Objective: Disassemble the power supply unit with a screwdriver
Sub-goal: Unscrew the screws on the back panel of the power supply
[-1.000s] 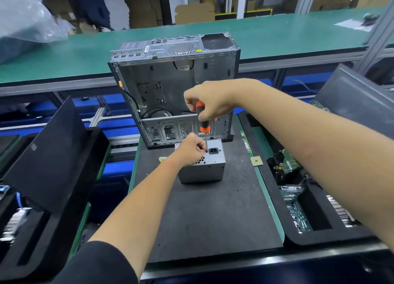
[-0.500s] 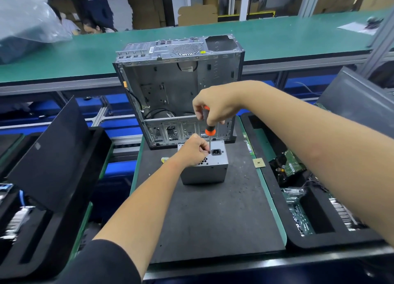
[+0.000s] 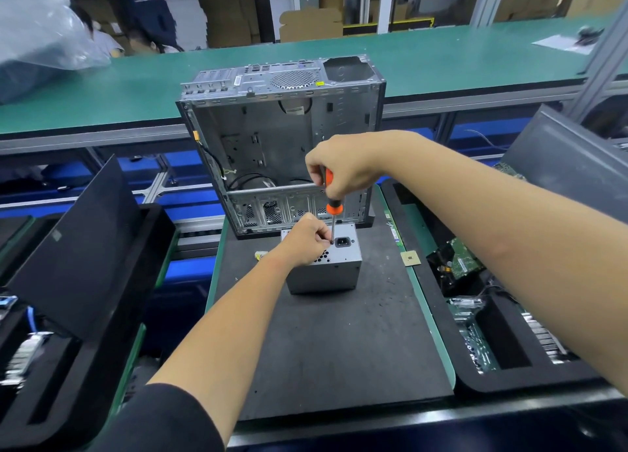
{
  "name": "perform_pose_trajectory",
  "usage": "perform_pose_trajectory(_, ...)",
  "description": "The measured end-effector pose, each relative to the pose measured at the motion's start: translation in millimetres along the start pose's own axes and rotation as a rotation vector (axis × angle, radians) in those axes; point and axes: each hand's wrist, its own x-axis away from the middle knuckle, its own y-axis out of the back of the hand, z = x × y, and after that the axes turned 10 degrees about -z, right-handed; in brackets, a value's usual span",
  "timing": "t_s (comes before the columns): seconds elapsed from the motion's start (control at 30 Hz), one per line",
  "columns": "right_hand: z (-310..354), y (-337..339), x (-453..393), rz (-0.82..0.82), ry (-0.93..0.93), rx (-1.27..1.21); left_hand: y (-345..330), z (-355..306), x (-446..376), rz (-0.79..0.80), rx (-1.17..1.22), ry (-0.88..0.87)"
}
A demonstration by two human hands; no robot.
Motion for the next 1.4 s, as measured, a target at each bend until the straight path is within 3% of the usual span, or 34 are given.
perform_pose_trajectory(0.17, 0, -3, 3, -0.023, -0.02, -0.008, 1, -1, 2, -0.004, -0.006, 0.004)
perform_pose_trajectory(0.33, 5, -3, 2, 0.026, -0.146, 0.265, 1, -3, 2, -0.001, -0.014, 0.001)
perform_pose_trajectory(0.53, 2, -3, 5, -0.071, 0.023, -0.078, 1, -2, 3, -0.007, -0.027, -0.01)
perform_pose_trajectory(0.63, 1, -6, 5, -0.094, 0.016, -0.075, 1, -2, 2, 0.007, -0.024, 0.003)
perform_pose_trajectory(0.8, 1, -6, 2, -0.091, -0.188, -0.002, -1, -2, 1, 0.006, -0.032, 0.0)
perform_pose_trajectory(1.03, 0, -6, 10, -0.057, -0.054, -0.038, -2, 0, 0, 0.014, -0.037, -0.005)
perform_pose_trajectory(1.2, 2, -4, 11, -0.1, -0.158, 0.185, -3, 0, 0, 0.015, -0.049, -0.011)
perform_pose_trajectory(1.4, -6, -3, 9, -0.132, 0.018, -0.016, -3, 2, -2, 0.011, -0.042, -0.011)
